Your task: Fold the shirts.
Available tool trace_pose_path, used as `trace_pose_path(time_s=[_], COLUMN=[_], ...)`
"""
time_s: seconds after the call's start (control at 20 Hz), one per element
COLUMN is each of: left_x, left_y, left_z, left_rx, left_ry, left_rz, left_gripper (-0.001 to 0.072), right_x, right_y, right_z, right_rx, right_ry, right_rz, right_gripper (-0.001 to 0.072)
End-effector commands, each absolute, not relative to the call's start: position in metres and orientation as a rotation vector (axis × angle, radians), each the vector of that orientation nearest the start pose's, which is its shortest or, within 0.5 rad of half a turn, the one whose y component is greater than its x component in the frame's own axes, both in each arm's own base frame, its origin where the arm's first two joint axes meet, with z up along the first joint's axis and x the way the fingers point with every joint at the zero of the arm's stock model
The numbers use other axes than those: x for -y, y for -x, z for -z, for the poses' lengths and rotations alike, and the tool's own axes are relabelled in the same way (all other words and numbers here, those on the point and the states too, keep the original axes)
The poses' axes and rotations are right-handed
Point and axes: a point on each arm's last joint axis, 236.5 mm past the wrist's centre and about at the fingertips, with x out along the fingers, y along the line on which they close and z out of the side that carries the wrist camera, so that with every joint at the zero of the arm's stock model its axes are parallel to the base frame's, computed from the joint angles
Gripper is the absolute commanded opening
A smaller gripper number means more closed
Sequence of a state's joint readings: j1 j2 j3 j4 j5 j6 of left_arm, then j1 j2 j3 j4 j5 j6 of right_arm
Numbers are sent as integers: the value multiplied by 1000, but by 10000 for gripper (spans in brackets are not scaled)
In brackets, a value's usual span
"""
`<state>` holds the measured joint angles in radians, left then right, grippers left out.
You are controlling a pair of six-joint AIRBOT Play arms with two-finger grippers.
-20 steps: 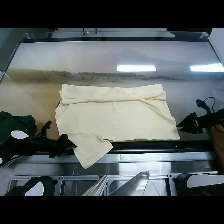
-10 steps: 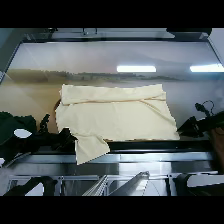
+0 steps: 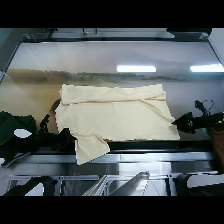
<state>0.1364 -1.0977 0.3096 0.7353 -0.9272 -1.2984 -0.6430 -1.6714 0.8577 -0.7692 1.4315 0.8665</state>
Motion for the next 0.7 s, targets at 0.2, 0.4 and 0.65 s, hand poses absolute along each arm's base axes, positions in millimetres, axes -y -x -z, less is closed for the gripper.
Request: trace_pose_path(time_s=[0.2, 0.4, 0.65], left_x=[122, 134, 104], left_y=[-199, -217, -281], left_z=[121, 85, 1], left_rx=[-1533, -1515, -1328], left_ry=[838, 816, 780], left_rz=[229, 370, 448], left_gripper=[28, 27, 26], right_x=[-22, -14, 49], right_y=[-253, -260, -316], right_z=[109, 86, 33], right_rx=[-1595, -1540, -1338], right_ry=[-974, -940, -854], right_rz=[-597, -583, -430], right_gripper=[247, 22, 23])
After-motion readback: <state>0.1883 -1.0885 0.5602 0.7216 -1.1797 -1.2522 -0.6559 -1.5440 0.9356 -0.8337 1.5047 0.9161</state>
